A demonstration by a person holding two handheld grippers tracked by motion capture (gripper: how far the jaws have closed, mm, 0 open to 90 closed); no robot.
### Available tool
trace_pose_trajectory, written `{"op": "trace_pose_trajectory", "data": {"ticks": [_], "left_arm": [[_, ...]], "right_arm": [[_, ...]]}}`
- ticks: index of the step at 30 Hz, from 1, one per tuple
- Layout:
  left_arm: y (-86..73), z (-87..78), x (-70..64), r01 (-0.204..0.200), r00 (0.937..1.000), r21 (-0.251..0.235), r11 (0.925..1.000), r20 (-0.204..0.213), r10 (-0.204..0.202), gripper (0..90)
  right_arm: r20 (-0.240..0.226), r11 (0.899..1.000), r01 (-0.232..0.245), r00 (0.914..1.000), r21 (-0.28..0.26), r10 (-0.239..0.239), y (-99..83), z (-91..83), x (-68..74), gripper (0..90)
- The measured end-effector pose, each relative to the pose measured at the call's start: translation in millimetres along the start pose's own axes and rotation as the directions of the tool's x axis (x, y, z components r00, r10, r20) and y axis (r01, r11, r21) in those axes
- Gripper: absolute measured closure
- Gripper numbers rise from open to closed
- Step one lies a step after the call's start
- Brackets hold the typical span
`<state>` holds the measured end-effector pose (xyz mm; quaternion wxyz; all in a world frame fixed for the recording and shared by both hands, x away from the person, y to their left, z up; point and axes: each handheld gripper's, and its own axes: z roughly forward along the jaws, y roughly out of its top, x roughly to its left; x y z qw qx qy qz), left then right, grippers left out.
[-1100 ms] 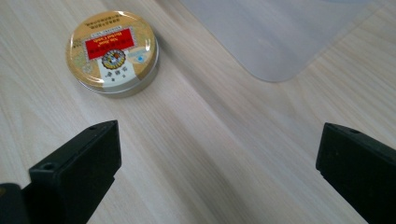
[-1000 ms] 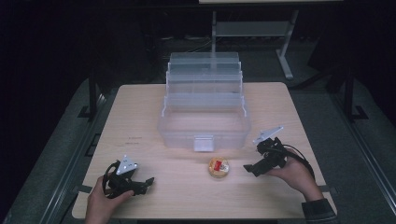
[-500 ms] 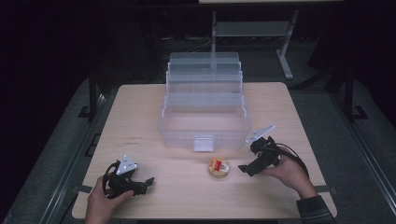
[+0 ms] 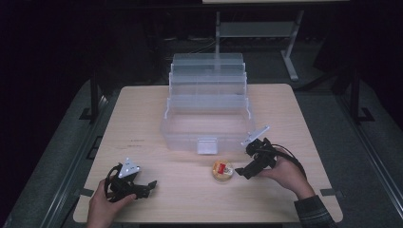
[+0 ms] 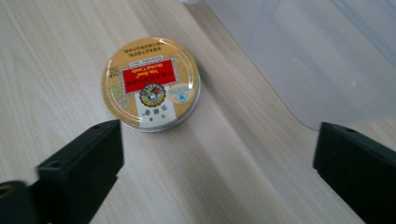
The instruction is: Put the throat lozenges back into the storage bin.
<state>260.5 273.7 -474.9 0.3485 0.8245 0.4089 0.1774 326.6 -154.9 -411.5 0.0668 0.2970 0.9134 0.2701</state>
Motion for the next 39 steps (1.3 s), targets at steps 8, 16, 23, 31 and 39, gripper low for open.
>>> {"op": "trace_pose_trajectory", "data": {"ticks": [8, 16, 23, 31, 39], "left_arm": [[0.0, -0.1, -0.1, 0.0, 1.0, 0.0, 1.0, -0.001, 0.0, 10.8], [-0.1, -0.1, -0.3, 0.001, 1.0, 0.0, 1.0, -0.001, -0.001, 10.8], [-0.1, -0.1, -0.4, 0.001, 1.0, 0.0, 1.0, -0.001, -0.001, 10.8], [-0.2, -0.2, -0.5, 0.001, 1.0, 0.0, 1.0, -0.002, -0.001, 10.8], [-0.2, -0.3, -0.6, 0.002, 1.0, 0.0, 1.0, -0.003, -0.002, 10.8]], "right_arm": [[-0.02, 1.0, 0.025, 0.9995, 0.014, -0.025, 9.3, 9.2, 6.5, 3.5], [-0.024, 0.999, 0.049, 0.9985, 0.012, -0.049, 18.4, 12.0, 11.3, 3.5], [-0.03, 0.997, 0.07, 0.9971, 0.019, -0.07, 24.7, 16.2, 16.0, 3.5], [-0.043, 0.996, 0.086, 0.9955, 0.026, -0.085, 31.4, 21.1, 20.9, 3.5], [-0.056, 0.993, 0.11, 0.9926, 0.037, -0.108, 38.0, 29.2, 27.2, 3.5]]}}
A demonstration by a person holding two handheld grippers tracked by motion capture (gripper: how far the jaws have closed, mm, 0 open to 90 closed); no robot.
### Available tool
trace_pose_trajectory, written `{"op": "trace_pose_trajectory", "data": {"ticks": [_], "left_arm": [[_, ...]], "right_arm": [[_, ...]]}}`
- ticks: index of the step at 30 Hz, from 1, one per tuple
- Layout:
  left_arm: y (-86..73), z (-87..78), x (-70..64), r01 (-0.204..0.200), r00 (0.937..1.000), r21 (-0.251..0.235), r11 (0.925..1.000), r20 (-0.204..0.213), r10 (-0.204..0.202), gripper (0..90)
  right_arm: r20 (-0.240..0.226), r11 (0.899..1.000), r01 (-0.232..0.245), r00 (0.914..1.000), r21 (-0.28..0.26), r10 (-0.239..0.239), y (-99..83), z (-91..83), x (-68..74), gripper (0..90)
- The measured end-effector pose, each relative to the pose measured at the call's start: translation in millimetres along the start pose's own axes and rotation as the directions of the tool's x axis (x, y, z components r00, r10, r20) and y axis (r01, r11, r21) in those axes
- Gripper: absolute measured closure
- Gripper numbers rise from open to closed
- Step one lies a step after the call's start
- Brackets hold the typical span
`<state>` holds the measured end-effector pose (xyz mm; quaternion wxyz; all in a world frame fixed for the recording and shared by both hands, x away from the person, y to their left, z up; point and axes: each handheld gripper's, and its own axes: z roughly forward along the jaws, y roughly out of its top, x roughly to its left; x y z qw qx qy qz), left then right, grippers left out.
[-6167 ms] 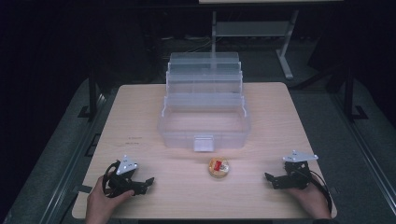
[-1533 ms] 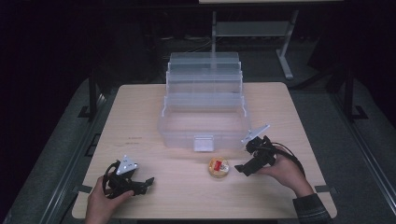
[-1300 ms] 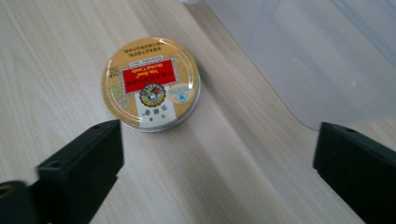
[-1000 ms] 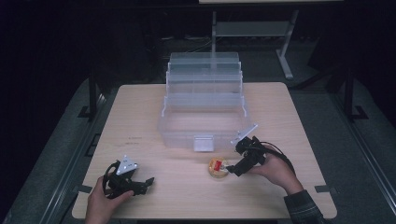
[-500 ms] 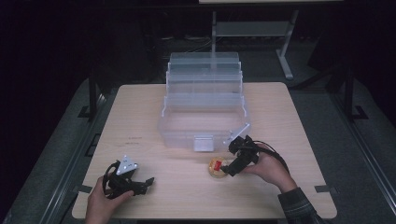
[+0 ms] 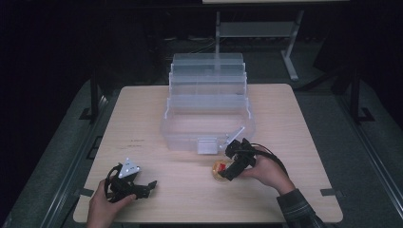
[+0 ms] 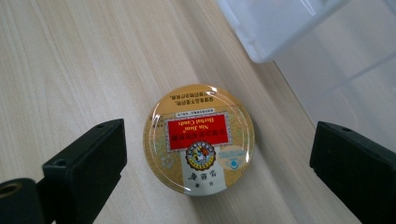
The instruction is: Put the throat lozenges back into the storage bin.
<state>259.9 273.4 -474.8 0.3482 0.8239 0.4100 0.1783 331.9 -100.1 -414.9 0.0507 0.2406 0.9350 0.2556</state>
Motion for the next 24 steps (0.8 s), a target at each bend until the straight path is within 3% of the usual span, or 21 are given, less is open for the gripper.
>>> {"op": "trace_pose_trajectory", "data": {"ticks": [24], "left_arm": [[0.0, 0.0, 0.0, 0.0, 1.0, 0.0, 1.0, 0.0, 0.0, 10.8]], "right_arm": [[0.004, 0.997, 0.018, 0.9998, 0.072, -0.018, 7.0, 25.5, 5.3, 4.0]]}}
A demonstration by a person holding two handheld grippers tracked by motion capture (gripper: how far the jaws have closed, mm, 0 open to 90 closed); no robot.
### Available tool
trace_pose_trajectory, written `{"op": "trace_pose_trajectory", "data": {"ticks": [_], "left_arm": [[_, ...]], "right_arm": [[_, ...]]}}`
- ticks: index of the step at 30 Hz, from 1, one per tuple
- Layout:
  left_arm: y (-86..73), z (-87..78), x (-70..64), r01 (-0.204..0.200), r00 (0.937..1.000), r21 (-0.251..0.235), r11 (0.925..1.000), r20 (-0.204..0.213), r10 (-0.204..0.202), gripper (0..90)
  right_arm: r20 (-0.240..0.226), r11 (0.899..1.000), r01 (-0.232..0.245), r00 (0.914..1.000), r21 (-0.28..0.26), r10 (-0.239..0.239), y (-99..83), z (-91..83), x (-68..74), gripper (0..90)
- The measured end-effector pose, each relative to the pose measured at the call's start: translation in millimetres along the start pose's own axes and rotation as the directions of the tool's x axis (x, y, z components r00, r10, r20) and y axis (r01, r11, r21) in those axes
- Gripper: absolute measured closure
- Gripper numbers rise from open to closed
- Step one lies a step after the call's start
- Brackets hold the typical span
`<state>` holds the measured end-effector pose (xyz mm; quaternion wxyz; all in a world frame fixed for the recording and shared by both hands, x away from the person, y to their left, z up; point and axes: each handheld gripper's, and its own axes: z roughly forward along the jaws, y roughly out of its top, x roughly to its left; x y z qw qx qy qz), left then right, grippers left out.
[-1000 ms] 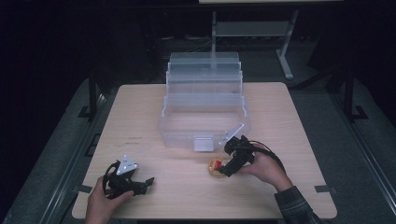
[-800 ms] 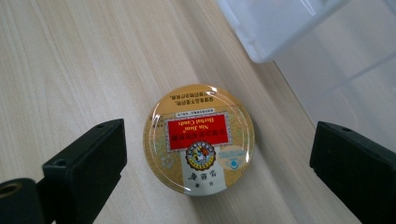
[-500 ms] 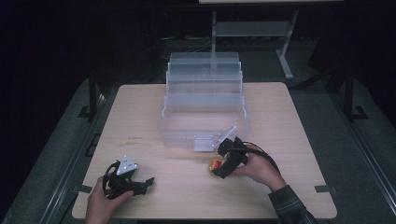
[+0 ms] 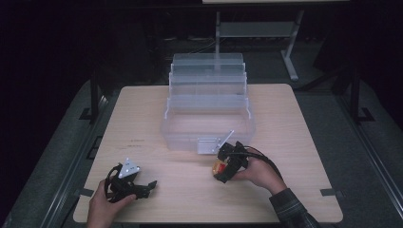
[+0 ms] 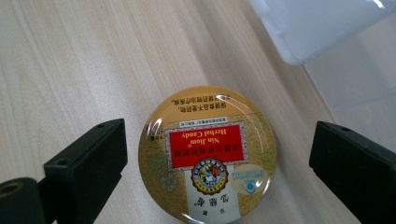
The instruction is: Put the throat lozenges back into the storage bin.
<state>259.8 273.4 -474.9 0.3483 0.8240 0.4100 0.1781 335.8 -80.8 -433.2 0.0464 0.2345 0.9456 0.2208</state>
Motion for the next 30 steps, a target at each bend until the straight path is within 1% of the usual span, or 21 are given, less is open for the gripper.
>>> {"op": "trace_pose_trajectory", "data": {"ticks": [8, 15, 27, 30], "left_arm": [[0.0, 0.0, 0.0, 0.0, 1.0, 0.0, 1.0, 0.0, 0.0, 10.8], [0.0, 0.0, 0.0, 0.0, 1.0, 0.0, 1.0, 0.0, 0.0, 10.8], [0.0, 0.1, -0.1, 0.0, 1.0, 0.0, 1.0, 0.0, 0.0, 10.8], [0.1, 0.0, 0.0, 0.0, 1.0, 0.001, 1.0, 0.0, 0.0, 10.8]], "right_arm": [[-0.013, 1.0, 0.005, 0.9999, 0.021, -0.005, -0.4, 8.3, 0.6, 4.9], [-0.012, 0.999, 0.009, 0.9999, 0.036, -0.009, -0.6, 13.2, 1.7, 5.3], [-0.004, 0.998, 0.014, 0.9999, 0.056, -0.014, -0.8, 16.7, 2.5, 6.7], [-0.005, 0.998, 0.016, 0.9999, 0.058, -0.015, -1.0, 16.8, 2.7, 9.3]]}}
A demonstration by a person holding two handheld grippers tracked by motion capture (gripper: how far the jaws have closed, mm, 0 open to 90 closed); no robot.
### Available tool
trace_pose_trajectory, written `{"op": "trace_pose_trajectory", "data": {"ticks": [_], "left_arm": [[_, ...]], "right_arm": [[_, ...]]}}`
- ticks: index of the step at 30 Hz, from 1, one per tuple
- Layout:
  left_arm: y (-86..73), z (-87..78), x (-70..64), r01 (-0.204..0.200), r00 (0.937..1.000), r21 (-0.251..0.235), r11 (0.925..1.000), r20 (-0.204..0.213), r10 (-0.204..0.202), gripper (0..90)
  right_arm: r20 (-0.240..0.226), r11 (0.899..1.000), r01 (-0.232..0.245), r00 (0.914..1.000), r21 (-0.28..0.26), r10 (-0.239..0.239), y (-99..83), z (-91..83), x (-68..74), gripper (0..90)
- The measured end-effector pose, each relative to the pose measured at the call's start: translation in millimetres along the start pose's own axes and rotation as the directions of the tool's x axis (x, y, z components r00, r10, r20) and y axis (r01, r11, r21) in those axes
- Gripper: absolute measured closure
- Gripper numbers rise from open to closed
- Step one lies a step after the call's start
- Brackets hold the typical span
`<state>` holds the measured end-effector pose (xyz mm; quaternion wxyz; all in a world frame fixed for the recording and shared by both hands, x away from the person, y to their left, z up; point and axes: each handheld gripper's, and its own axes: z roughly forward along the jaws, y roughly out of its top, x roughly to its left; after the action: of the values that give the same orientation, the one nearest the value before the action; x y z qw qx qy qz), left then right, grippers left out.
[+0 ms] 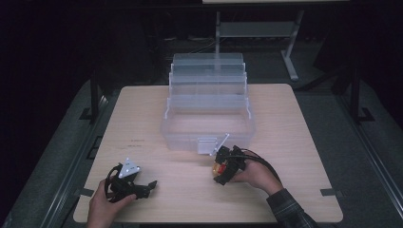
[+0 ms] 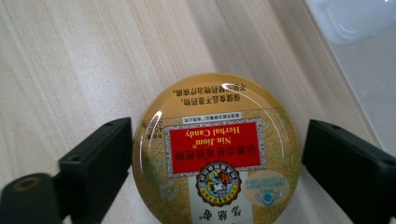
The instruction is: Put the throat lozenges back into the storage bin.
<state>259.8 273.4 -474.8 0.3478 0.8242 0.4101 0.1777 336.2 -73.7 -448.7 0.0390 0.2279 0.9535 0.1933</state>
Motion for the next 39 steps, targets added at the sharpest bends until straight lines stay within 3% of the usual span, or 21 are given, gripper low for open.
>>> {"op": "trace_pose_trajectory", "data": {"ticks": [24, 39], "left_arm": [[0.0, 0.2, -0.1, 0.0, 1.0, -0.002, 1.0, 0.0, 0.0, 10.8], [-0.1, 0.2, -0.1, 0.0, 1.0, -0.002, 1.0, -0.001, 0.0, 10.8]], "right_arm": [[-0.004, 1.0, 0.019, 0.9998, 0.015, -0.019, -0.4, 0.9, 1.8, 18.8], [0.0, 1.0, 0.015, 0.9999, 0.014, -0.015, -1.2, -1.4, 1.2, 19.5]]}}
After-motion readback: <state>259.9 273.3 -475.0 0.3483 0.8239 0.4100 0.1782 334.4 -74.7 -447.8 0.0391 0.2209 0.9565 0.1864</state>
